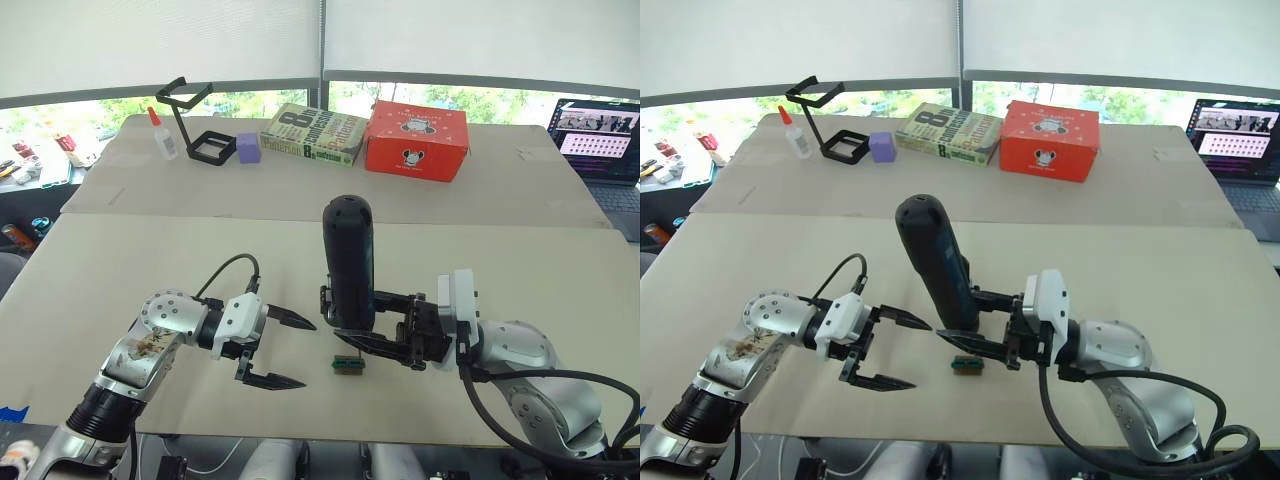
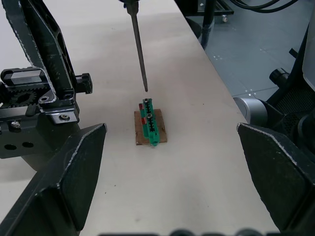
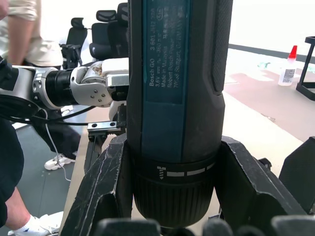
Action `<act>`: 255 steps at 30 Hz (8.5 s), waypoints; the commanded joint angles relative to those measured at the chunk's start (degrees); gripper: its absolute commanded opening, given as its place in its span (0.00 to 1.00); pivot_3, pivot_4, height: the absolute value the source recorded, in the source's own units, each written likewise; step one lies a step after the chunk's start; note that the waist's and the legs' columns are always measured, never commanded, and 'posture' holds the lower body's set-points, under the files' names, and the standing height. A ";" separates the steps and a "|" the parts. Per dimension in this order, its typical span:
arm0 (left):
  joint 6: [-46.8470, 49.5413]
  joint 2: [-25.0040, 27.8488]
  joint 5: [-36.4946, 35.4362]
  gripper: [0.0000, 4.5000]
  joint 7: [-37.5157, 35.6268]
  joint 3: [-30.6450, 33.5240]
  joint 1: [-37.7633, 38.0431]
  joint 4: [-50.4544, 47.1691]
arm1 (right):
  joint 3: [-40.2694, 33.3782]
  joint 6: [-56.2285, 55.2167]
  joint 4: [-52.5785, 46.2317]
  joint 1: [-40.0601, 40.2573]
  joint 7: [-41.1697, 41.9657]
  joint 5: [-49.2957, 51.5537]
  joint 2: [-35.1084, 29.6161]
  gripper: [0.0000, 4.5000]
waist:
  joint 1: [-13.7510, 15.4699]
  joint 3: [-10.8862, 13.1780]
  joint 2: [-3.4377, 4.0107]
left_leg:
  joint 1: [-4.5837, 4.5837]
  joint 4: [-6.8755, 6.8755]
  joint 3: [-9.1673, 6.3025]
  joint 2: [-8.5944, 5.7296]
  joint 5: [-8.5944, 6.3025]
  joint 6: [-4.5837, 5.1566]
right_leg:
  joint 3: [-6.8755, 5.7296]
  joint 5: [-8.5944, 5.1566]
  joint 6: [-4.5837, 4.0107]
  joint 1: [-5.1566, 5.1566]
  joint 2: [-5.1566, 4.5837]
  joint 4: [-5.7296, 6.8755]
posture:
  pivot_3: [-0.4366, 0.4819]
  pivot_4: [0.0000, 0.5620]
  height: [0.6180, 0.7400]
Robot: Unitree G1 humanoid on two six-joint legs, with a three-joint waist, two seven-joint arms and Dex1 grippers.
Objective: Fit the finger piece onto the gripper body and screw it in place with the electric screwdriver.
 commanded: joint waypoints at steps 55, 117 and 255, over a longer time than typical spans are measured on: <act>0.01 -0.65 0.27 1.00 0.56 -1.39 -1.36 -0.69 | 1.15 -5.02 0.75 0.06 1.88 -2.11 -0.72 0.42 | 0.01 0.00 0.00 | 0.00 0.03 0.00 0.00 0.00 0.00 | 0.00 0.00 0.00 0.00 0.01 0.03 | 0.48 0.27 1.00; -0.73 -0.59 0.95 1.00 0.22 -1.02 -1.06 -0.39 | 0.92 -3.96 0.60 -1.12 2.69 -1.20 -1.71 0.42 | 0.01 0.00 0.00 | 0.00 0.04 0.00 0.00 0.00 0.00 | 0.00 0.00 0.00 0.00 0.01 0.04 | 0.48 0.27 1.00; -6.28 -5.42 4.91 1.00 6.05 1.18 -8.10 12.63 | -1.73 15.17 14.47 -42.82 -3.05 20.00 -0.85 0.42 | -0.24 0.01 -0.04 | -0.23 0.37 0.01 0.00 0.00 0.02 | -0.07 0.00 0.00 -0.20 -0.14 0.52 | 0.48 0.27 1.00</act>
